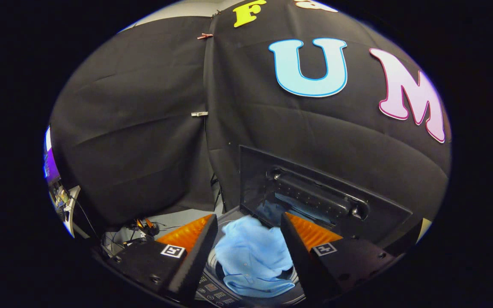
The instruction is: Put the clothes into the washing machine and then close the washing machine lid.
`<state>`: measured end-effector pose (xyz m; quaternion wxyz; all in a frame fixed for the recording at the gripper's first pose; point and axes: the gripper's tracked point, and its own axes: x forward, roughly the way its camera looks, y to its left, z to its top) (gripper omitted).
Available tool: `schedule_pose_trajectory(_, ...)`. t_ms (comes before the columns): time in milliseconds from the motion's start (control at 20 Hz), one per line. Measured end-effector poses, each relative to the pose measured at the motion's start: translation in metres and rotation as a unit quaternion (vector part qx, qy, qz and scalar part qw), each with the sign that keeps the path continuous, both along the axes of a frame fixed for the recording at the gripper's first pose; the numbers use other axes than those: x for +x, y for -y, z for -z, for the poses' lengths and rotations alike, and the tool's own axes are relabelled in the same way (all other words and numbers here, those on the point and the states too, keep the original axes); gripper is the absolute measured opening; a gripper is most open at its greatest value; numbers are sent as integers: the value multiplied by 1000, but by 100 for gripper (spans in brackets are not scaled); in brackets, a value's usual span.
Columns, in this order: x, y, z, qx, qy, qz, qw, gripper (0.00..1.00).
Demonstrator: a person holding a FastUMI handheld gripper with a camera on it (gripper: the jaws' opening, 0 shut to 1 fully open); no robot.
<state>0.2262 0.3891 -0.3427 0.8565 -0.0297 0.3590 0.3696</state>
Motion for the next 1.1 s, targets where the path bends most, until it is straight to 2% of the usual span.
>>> schedule_pose_trajectory(350, 7, -5, -20, 26, 13, 5, 1000, 94)
schedule_pose_trajectory(500, 18, -7, -48, 64, 55, 9, 996, 100)
schedule_pose_trajectory(600, 32, -4, -67, 79, 97, 22, 992, 100)
schedule_pose_trajectory(850, 71, 18, -86, 87, 172, 84, 978, 100)
schedule_pose_trajectory(1100, 113, 56, -76, 70, 161, 181, 968, 99)
